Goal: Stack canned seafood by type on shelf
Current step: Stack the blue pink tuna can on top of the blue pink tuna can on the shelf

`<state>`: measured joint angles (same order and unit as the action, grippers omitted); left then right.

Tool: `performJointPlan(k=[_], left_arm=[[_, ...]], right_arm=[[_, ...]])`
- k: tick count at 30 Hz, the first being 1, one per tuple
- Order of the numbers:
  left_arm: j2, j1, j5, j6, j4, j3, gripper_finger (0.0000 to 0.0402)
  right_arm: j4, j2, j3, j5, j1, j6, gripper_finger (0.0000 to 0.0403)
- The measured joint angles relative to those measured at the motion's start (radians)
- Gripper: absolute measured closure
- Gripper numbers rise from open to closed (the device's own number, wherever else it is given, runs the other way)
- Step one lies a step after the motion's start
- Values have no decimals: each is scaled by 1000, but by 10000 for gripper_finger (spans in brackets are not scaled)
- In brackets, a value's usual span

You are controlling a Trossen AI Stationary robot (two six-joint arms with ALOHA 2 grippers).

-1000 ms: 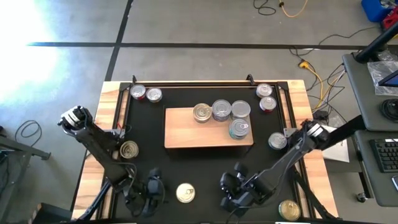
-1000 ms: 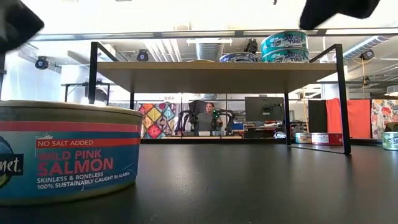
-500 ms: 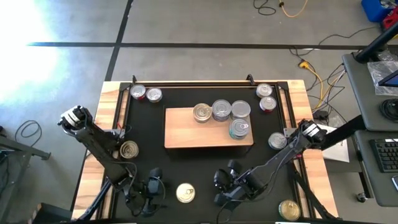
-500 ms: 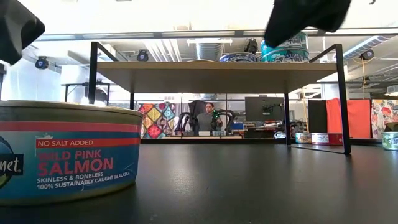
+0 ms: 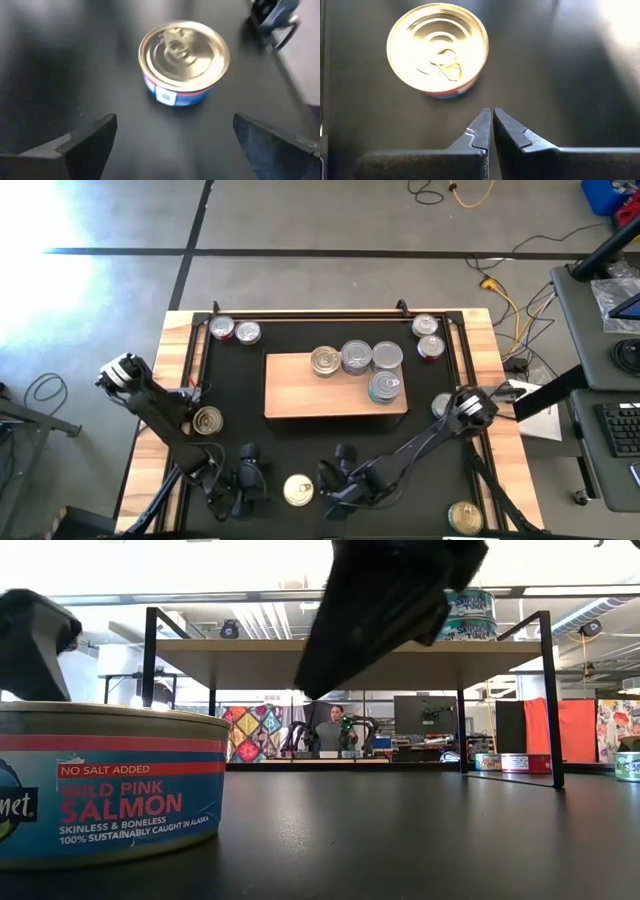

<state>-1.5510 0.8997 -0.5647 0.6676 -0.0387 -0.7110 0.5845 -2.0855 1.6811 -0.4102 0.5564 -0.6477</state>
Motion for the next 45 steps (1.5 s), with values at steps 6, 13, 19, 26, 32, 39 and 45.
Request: performJointPlan(k=[6,13,19,26,32,39,45], left_arm=[[-113,6,39,-36,87,3,18],[-189,7,31,-172,314,27,18],[-211,-16,22,-161,359,72,18],[-241,-20,23,-158,361,46,18],[-265,-28,3,-165,379,34,18],[-332,-56,-23,-162,487,18,18],[-374,-69,-47,-165,517,-22,17]], right_arm=[[35,-124,119,138,-20,55,390],[123,-243,283,156,-22,87,390],[163,-301,372,158,-35,120,390],[297,-293,388,156,-33,73,390],[244,-293,388,151,-49,111,390],[125,-294,387,172,-78,152,390],[131,-296,386,208,-93,167,390]])
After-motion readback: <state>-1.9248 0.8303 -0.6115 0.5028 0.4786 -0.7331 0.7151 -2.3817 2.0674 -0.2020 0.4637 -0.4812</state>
